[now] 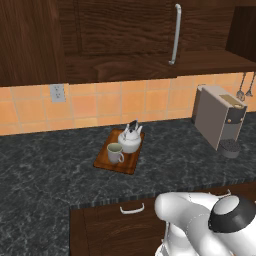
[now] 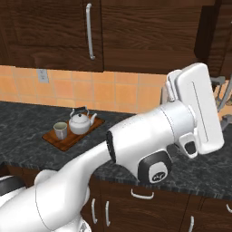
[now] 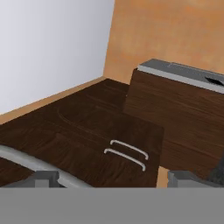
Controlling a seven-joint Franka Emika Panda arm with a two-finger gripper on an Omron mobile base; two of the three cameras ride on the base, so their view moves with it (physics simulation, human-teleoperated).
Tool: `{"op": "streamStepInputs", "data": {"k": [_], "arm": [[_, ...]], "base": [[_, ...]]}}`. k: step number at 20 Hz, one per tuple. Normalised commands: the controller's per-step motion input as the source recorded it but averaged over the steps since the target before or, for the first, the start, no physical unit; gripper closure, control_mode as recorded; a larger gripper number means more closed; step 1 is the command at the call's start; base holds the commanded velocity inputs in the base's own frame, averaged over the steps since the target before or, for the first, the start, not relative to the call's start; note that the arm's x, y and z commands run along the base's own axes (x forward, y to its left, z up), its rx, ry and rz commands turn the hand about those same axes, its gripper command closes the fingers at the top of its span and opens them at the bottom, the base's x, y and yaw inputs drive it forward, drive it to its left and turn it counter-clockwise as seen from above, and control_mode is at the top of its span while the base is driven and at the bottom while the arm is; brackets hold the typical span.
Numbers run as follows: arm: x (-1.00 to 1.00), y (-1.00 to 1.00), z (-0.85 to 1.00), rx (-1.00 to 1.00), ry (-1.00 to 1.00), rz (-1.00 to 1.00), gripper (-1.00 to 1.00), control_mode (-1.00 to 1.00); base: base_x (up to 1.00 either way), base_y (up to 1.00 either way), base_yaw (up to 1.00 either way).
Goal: Pick the kettle from the counter and place it on the tray. Then pick the mug from the cabinet and place it on the tray. Then close the cabinet doors.
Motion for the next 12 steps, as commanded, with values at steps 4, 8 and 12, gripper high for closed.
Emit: {"op": "streamStepInputs", "data": {"k": [4,8,12], "arm": [[0.29,0.29,0.01,-0.13,0.1,0.1,-1.0,-1.0],[0.31,0.38,0.01,-0.08,0.14,0.1,-1.0,-1.0],[0.31,0.44,0.0,-0.01,0.17,0.11,-1.0,-1.0]], "base": [[0.0,0.0,0.0],[0.0,0.0,0.0],[0.0,0.0,0.0]]}}
